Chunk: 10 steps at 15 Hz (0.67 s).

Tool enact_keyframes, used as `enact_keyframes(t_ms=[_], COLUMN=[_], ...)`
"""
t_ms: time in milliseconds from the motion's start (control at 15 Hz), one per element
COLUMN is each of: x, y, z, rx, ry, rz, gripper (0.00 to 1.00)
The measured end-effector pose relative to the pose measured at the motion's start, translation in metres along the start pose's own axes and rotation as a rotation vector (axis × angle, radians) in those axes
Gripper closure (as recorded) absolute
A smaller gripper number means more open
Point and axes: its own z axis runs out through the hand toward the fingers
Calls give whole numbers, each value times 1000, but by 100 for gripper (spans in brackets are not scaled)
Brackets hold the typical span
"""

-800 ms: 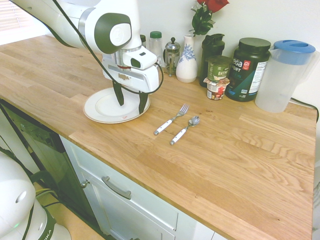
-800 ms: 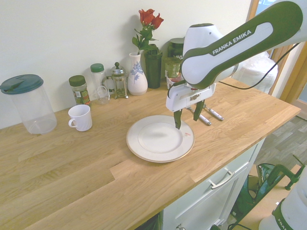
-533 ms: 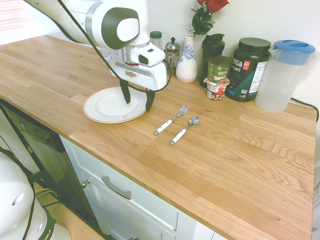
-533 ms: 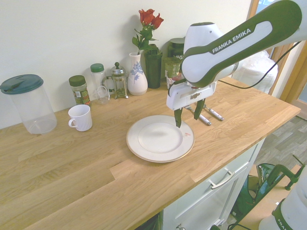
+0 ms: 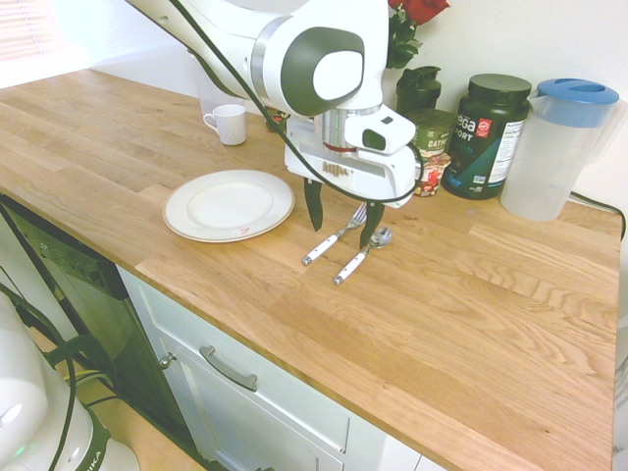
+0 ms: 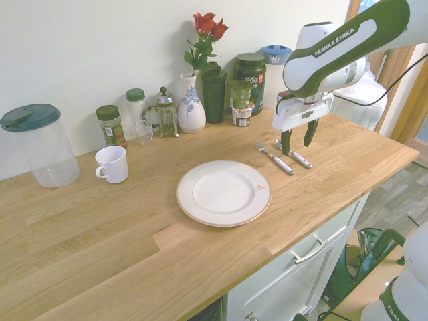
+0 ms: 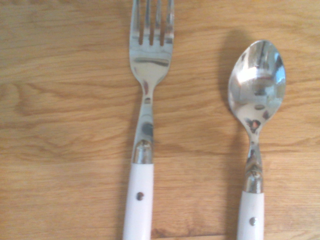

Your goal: Put the spoon into the plate

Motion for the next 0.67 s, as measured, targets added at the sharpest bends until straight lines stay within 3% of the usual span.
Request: enact_keyframes(t_ms=[133,200,667], x=[6,8,17], y=[7,9,11], z=[10,14,32], rx=[-10,-14,-21], ry=[-16,-22,-29], rz=[4,6,19], gripper=[0,100,100])
